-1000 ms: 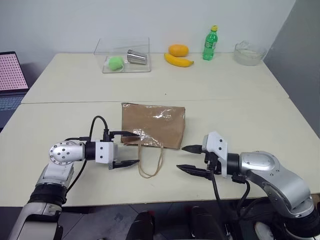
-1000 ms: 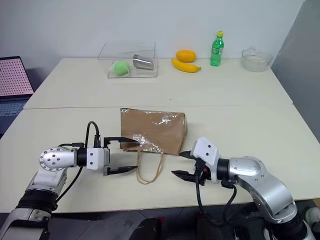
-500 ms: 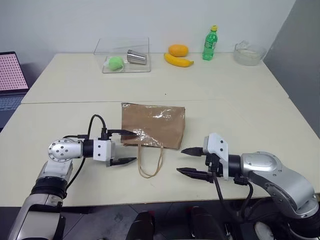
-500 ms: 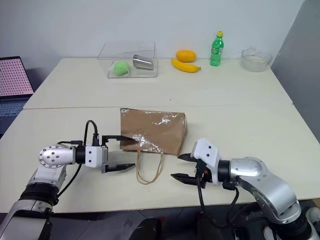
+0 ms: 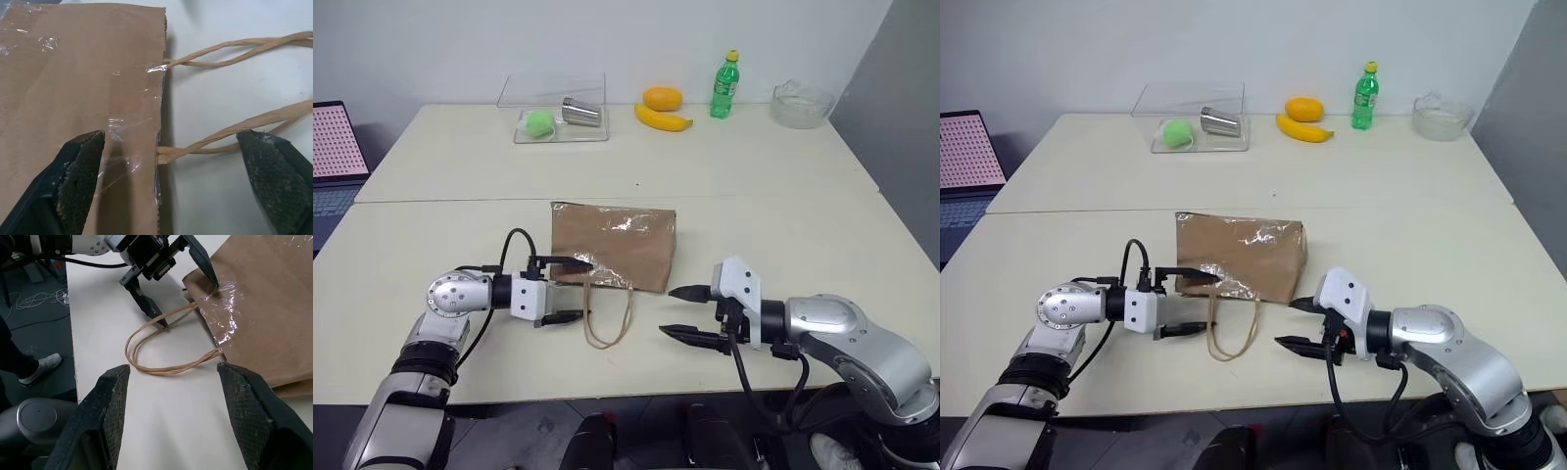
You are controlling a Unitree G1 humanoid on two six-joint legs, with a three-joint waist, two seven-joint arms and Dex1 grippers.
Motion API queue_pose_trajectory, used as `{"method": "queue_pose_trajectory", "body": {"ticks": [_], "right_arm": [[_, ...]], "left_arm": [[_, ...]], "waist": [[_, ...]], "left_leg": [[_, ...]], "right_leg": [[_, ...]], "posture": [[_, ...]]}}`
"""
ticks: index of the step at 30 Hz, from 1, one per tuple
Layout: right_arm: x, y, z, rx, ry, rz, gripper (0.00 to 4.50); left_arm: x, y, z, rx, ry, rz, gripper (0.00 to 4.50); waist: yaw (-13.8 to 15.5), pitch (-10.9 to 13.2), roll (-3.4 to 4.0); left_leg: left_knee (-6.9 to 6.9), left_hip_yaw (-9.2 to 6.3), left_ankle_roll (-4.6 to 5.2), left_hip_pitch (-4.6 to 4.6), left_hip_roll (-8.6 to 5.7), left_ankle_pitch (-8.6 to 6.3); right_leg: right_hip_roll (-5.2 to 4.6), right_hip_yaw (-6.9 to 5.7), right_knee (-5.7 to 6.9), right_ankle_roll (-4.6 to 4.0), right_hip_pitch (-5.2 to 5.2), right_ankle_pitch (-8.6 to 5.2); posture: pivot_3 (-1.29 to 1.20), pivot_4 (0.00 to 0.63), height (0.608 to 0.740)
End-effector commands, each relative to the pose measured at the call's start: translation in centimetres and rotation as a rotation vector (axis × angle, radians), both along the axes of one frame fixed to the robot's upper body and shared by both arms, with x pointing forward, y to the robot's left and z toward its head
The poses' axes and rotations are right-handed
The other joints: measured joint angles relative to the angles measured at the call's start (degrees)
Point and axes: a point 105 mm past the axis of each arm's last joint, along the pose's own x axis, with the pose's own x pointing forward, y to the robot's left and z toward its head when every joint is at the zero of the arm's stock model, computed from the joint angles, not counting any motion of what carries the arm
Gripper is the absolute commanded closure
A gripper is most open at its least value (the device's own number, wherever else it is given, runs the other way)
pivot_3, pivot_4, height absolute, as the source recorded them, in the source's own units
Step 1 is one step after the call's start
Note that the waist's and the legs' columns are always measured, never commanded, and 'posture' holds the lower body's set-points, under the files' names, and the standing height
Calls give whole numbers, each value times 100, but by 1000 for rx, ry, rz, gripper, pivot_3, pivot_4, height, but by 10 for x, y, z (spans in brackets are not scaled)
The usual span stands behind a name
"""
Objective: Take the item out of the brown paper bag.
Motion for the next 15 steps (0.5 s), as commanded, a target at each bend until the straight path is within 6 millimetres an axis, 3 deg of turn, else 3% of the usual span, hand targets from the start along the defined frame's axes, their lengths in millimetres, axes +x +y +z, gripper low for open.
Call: {"method": "queue_pose_trajectory", "body": {"ticks": [1,8,11,15], "right_arm": [[-9,3,8,9,-28,38,1532],[-15,2,9,-5,-28,72,1532],[-15,2,8,-10,-30,74,1503],[-15,2,8,-9,-29,77,1503]], "left_arm": [[0,-9,2,2,-38,-38,0],[-5,-21,-3,-15,-30,-85,0],[-8,-25,-1,-35,-30,-99,571],[-10,-28,5,-54,-37,-115,1778]], "waist": [[0,0,0],[0,-1,-1],[1,-1,-1],[0,-1,-1]], "left_leg": [[0,0,0,0,0,0],[1,-1,0,0,-1,0],[1,0,0,0,0,0],[1,-2,0,0,1,0]], "right_leg": [[0,0,0,0,0,0],[0,0,0,0,2,0],[0,0,0,0,2,0],[0,-1,0,0,1,0]], "posture": [[0,150,740],[0,150,740],[0,150,740],[0,150,740]]}}
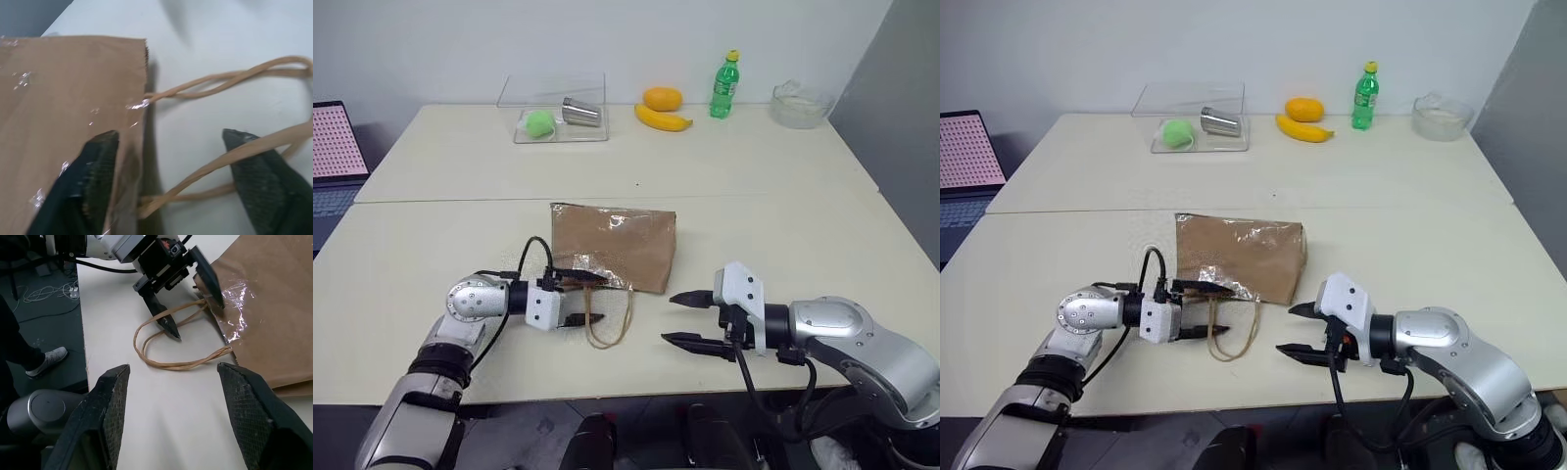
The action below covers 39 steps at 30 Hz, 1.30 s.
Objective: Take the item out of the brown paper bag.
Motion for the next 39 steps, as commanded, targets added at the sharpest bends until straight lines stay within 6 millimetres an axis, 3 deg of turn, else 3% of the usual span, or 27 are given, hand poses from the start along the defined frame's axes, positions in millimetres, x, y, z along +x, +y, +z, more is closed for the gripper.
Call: {"method": "queue_pose_trajectory", "body": {"ticks": [1,8,12,18,24,31,39], "right_arm": [[-7,4,7,16,-29,46,1503],[-8,5,5,7,-33,57,1503],[-11,5,-1,-22,-34,78,1503],[-14,9,-4,-28,-35,106,1503],[-15,13,-6,-49,-66,136,1503],[-14,19,2,-29,-154,145,1503],[-13,17,-10,-143,-231,188,1503]], "left_arm": [[-2,-7,14,-42,-37,-30,2148],[-6,-18,33,-105,-29,-66,4402],[-11,-30,50,-145,6,-97,4461],[-24,-43,56,-144,120,-131,4461],[-16,-49,67,-208,338,-19,4461],[-13,-52,60,-226,554,77,4461],[6,-61,80,-353,537,134,4461]], "waist": [[0,0,0],[-1,0,0],[-4,0,0],[-18,0,0],[-17,0,0],[-15,0,0],[18,0,0]], "left_leg": [[0,-1,0,0,0,0],[1,0,0,0,0,0],[2,-1,0,-2,-1,0],[2,-1,0,0,2,0],[3,-1,0,-1,1,0],[3,-1,0,-1,2,0],[6,-2,0,-3,0,0]], "right_leg": [[0,-1,0,0,0,0],[0,0,0,0,0,0],[-1,0,0,0,0,0],[2,1,0,0,0,0],[2,0,0,2,2,-1],[3,0,0,3,2,-2],[2,-1,-2,2,2,-1]], "posture": [[0,150,740],[0,150,740],[0,150,740],[0,150,740],[0,150,740],[0,150,740],[0,150,740]]}}
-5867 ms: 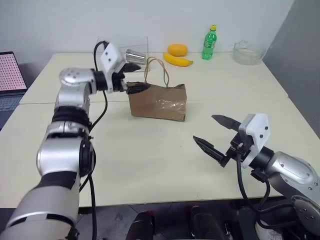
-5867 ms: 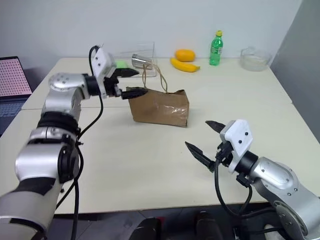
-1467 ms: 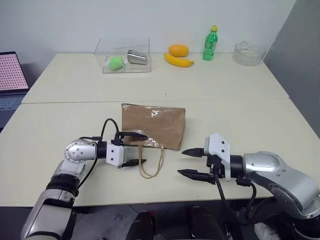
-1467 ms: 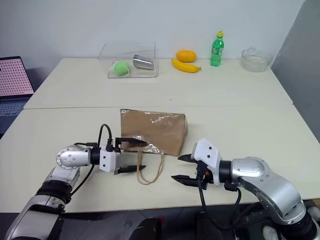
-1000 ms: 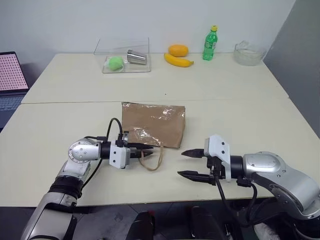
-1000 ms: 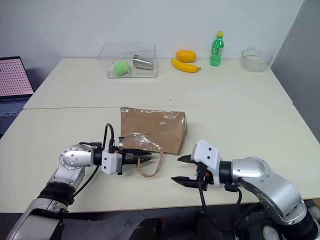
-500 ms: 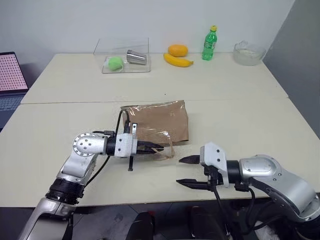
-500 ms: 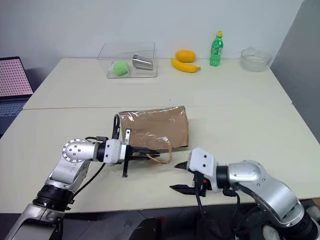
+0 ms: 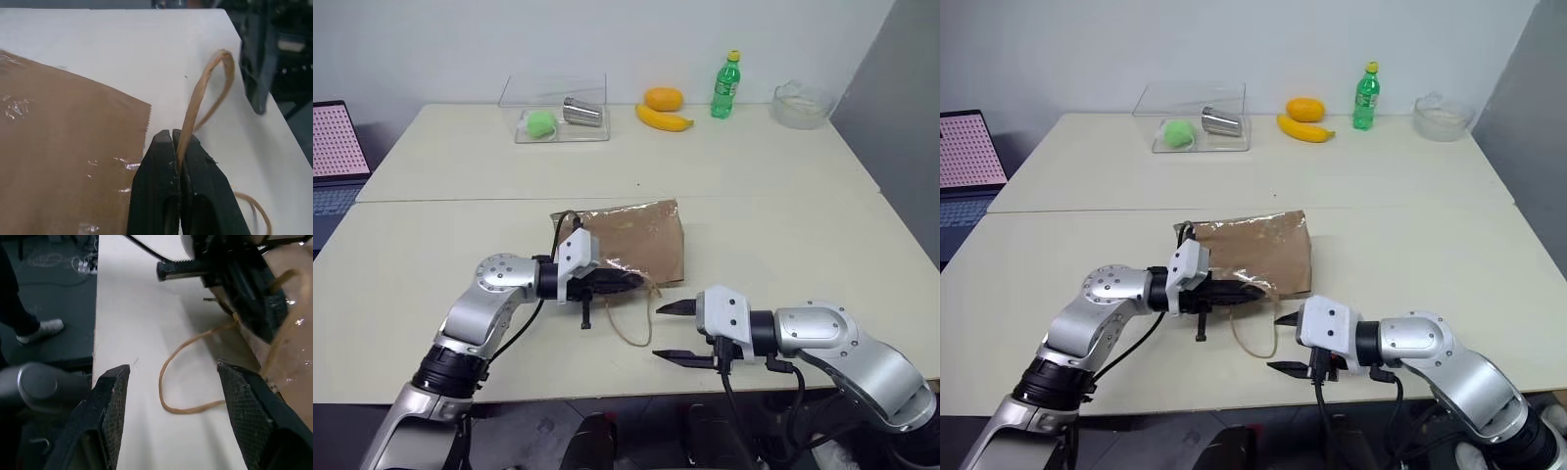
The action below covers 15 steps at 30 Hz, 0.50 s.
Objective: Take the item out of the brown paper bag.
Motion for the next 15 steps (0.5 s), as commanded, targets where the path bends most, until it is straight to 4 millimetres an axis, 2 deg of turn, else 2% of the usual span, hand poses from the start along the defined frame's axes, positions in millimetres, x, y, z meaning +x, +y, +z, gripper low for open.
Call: {"method": "queue_pose_trajectory", "body": {"ticks": [1,5,10,15], "right_arm": [[0,4,-2,-20,-46,28,1503],[11,13,-10,-10,-22,11,1503],[27,24,-13,2,-17,11,1503],[31,30,-16,-19,-36,37,1503]], "left_arm": [[10,1,27,-73,-48,46,4461],[19,1,38,-110,-35,84,4461],[17,-1,38,-98,-47,65,4461],[16,-1,37,-94,-48,62,4461]], "waist": [[1,0,0],[-7,0,0],[-18,0,0],[-17,0,0]], "left_leg": [[0,1,0,0,0,0],[2,3,0,1,0,0],[2,0,-1,1,0,1],[2,0,-1,0,-1,1]], "right_leg": [[0,0,0,0,0,0],[0,2,0,0,0,0],[0,2,2,-1,0,1],[-2,2,0,-1,-1,1]], "posture": [[0,150,740],[0,150,740],[0,150,740],[0,150,740]]}}
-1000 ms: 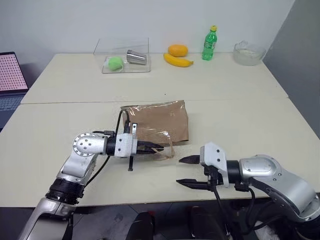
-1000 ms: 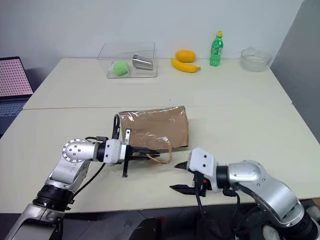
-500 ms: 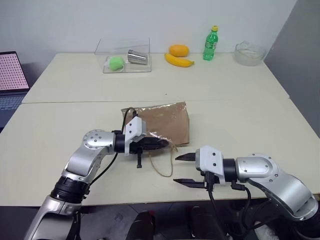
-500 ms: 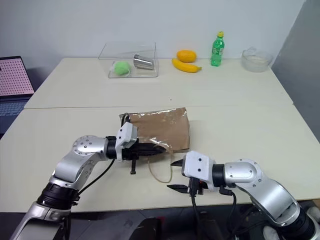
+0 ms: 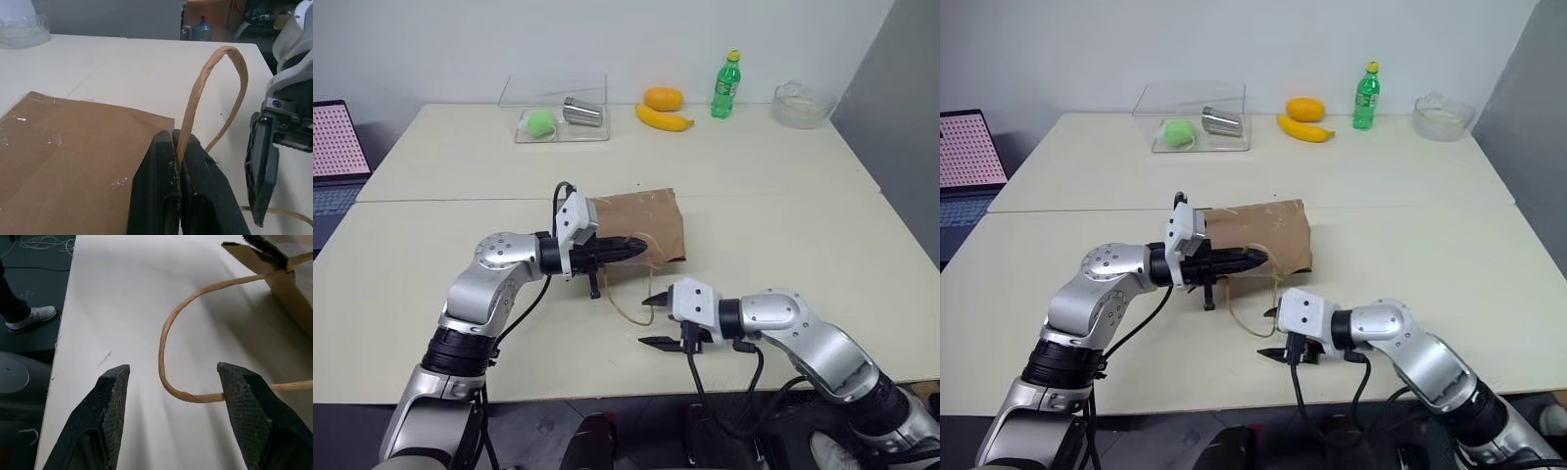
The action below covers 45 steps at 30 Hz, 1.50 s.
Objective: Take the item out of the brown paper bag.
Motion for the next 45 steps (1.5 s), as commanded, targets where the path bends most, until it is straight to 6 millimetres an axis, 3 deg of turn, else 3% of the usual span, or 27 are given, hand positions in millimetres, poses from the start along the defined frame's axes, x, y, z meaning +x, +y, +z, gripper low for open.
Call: {"method": "queue_pose_trajectory", "body": {"ticks": [1,3,6,12,13,20,31,45], "right_arm": [[-2,7,5,3,-42,49,1503],[2,9,1,-9,-44,48,1503],[12,11,-5,-23,-59,24,2144],[29,9,-10,-34,-102,-25,4329],[30,9,-12,-36,-107,-32,4452],[29,1,-23,-84,-118,-27,4452],[24,-21,-51,-259,-125,16,4452],[16,-33,-60,-329,-114,27,4452]], "left_arm": [[-1,1,10,-9,-41,-7,4461],[0,1,10,-11,-40,-4,4461],[0,0,10,-16,-40,0,4500],[2,0,10,-16,-56,-1,4500],[3,0,11,-17,-58,0,4500],[15,0,20,-61,-76,65,4500],[65,4,88,-196,-187,230,4500],[84,11,146,-326,-264,313,4500]], "waist": [[0,0,0],[-2,0,0],[-3,0,0],[-4,0,0],[-4,0,0],[-3,0,0],[12,0,-1],[18,-2,-4]], "left_leg": [[0,0,0,0,0,0],[0,0,0,0,0,0],[0,1,0,1,0,0],[0,0,0,1,0,0],[0,0,0,1,0,0],[0,0,0,1,0,0],[9,0,-1,-2,-6,0],[10,-3,-2,-3,-8,1]], "right_leg": [[0,0,0,0,0,0],[0,0,0,0,0,0],[0,0,0,0,0,0],[0,0,1,0,-1,0],[0,0,1,0,-1,0],[0,0,2,-1,-1,0],[-3,-1,1,1,0,1],[-5,-3,0,2,0,1]], "posture": [[0,150,740],[0,150,740],[0,150,740],[0,150,740],[0,150,740],[0,150,740],[0,150,740],[0,150,740]]}}
